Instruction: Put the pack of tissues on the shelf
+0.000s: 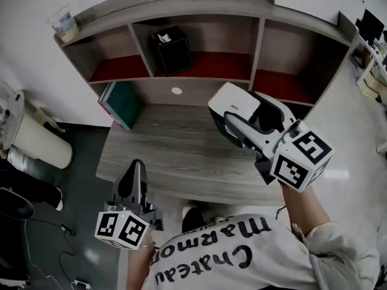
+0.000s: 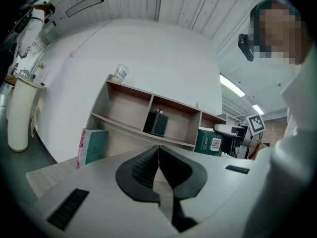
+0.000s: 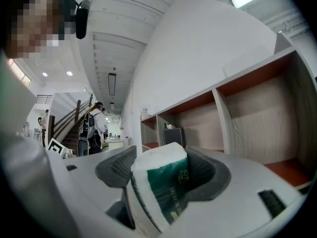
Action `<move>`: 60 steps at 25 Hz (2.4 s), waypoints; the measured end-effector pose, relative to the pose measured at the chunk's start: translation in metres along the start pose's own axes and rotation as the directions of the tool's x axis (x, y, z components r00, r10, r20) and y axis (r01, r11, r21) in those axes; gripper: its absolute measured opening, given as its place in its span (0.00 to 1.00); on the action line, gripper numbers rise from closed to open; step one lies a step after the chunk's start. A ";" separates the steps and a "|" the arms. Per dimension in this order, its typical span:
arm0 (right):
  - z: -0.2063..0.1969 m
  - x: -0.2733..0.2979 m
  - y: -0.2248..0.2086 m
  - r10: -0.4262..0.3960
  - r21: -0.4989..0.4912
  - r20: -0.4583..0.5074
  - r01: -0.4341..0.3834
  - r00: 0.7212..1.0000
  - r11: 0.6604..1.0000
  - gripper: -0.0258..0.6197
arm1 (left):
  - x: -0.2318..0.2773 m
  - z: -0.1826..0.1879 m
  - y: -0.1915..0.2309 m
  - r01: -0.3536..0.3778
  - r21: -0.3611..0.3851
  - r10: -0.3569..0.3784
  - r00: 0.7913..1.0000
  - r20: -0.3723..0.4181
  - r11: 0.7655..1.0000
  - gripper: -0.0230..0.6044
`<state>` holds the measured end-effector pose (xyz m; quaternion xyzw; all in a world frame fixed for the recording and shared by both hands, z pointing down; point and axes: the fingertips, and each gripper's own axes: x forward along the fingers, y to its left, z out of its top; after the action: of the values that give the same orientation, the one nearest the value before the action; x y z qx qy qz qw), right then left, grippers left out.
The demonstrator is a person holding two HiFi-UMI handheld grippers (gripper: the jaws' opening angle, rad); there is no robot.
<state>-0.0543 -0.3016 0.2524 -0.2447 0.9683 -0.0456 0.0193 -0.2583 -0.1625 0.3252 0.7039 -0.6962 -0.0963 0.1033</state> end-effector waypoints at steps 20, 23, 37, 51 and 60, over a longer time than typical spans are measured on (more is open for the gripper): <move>0.083 0.071 0.040 -0.063 -0.418 0.043 0.076 0.997 0.905 0.52 | 0.105 0.071 0.022 0.369 -0.025 -0.369 0.929 0.011 0.929 0.07; 0.089 0.083 0.045 -0.035 -0.476 0.028 0.044 0.999 0.878 0.52 | 0.110 0.073 0.024 0.384 -0.029 -0.384 0.923 0.015 0.923 0.07; 0.061 0.124 0.066 0.135 -0.665 -0.107 -0.172 0.985 0.726 0.53 | 0.105 0.056 0.044 0.340 -0.072 -0.340 0.940 0.005 0.938 0.07; 0.039 0.128 0.048 0.169 -0.719 -0.152 -0.226 0.974 0.657 0.52 | 0.097 0.054 0.047 0.318 -0.084 -0.318 0.948 0.007 0.944 0.07; 0.035 0.126 0.039 0.175 -0.717 -0.132 -0.216 0.976 0.663 0.52 | 0.096 0.056 0.052 0.304 -0.075 -0.304 0.953 0.004 0.950 0.07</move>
<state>-0.1814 -0.3296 0.2121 -0.1257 0.9274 0.3379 -0.0995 -0.3224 -0.2600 0.2866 0.7986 -0.5751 -0.1344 0.1162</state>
